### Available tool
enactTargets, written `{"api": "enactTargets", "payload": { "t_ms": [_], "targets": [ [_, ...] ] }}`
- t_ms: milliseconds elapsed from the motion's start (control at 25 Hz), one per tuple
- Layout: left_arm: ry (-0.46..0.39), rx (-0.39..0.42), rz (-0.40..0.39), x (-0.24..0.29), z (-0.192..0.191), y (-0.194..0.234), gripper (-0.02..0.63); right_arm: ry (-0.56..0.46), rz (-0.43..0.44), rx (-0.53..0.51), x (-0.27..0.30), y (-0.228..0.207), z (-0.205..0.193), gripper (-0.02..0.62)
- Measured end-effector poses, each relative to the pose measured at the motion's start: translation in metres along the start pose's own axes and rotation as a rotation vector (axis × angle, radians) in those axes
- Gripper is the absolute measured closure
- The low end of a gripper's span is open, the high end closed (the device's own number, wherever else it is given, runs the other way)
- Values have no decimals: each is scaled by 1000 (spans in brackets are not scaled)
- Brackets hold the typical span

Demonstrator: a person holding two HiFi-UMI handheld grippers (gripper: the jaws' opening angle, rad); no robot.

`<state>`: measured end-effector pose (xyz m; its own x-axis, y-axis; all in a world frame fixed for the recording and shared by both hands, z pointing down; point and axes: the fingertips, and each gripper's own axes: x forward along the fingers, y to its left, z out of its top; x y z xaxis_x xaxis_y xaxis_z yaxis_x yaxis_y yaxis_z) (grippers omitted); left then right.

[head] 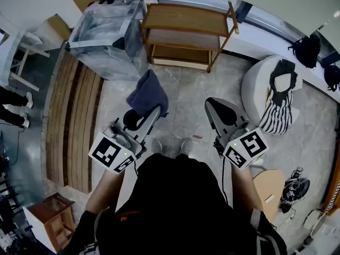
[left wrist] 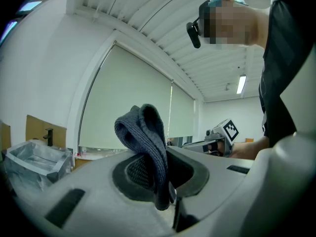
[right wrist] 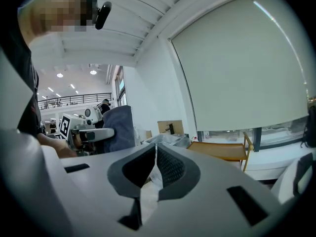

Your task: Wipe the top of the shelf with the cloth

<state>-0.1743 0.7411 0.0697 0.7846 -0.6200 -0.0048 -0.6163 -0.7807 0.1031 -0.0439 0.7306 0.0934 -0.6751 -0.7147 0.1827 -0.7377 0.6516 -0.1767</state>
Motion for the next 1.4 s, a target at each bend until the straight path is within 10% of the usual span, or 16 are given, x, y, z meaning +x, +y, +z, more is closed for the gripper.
{"api": "enactTargets", "payload": {
  "t_ms": [1400],
  "targets": [
    [14,13,51,83,-12,-42,552,62,137,1,-57,-70,-18,591]
  ]
}}
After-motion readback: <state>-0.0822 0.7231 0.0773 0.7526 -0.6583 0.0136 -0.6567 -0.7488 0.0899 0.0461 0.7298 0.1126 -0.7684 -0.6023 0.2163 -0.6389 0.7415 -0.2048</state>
